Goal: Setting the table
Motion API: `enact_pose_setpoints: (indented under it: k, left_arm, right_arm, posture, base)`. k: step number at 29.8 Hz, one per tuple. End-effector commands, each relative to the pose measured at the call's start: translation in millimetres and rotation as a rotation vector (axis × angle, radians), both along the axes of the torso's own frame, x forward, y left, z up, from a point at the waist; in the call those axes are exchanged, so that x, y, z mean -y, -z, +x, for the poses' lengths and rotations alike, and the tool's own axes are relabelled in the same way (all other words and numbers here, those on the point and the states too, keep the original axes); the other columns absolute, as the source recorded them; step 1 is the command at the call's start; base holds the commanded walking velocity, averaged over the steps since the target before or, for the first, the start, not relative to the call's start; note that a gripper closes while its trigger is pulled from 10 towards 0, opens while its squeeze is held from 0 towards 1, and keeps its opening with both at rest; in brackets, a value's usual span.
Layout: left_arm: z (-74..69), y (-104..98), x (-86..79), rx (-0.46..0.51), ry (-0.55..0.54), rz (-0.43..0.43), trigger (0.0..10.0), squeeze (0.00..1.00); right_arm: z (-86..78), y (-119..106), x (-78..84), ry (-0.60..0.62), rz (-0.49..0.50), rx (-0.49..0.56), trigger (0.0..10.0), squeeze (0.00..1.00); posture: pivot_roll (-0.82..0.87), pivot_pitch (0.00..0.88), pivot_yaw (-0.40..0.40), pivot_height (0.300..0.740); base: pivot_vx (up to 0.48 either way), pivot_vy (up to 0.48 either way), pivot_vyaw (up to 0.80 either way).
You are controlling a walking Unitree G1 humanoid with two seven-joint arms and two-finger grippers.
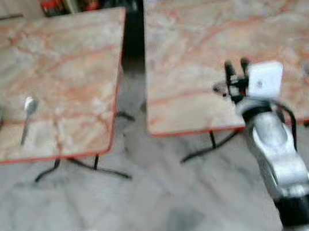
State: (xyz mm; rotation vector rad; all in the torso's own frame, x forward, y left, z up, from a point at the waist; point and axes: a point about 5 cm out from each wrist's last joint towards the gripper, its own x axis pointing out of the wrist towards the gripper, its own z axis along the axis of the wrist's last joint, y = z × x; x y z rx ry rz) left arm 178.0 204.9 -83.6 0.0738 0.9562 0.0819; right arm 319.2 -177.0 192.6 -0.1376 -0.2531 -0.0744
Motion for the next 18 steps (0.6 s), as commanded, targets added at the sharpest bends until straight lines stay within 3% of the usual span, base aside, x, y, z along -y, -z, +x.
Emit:
enact_pose_setpoints:
  k: [1,3,18]
  left_arm:
    - [-7.5,1.7,-11.7,-0.034,-0.011,0.03,10.0,0.0]
    - [-8.0,1.8,-12.3,-0.035,-0.012,0.032,10.0,0.0]
    - [-5.4,0.1,-14.3,-0.018,-0.046,0.023,10.0,0.0]
  right_arm:
    - [0.6,-4.2,-6.3,-0.016,0.002,0.014,10.0,0.0]
    - [0.7,-4.3,-5.5,-0.012,0.001,0.014,10.0,0.0]
    - [1.7,-3.0,-5.7,-0.002,0.0,0.01,10.0,0.0]
  posture:
    - [-0.05,0.165,0.03,0.74]
    - [-0.05,0.165,0.03,0.74]
    - [-0.05,0.179,0.035,0.74]
  base:
    - [0.0,-0.334,0.0]
    - [0.0,-0.328,0.0]
    - [0.0,0.0,0.0]
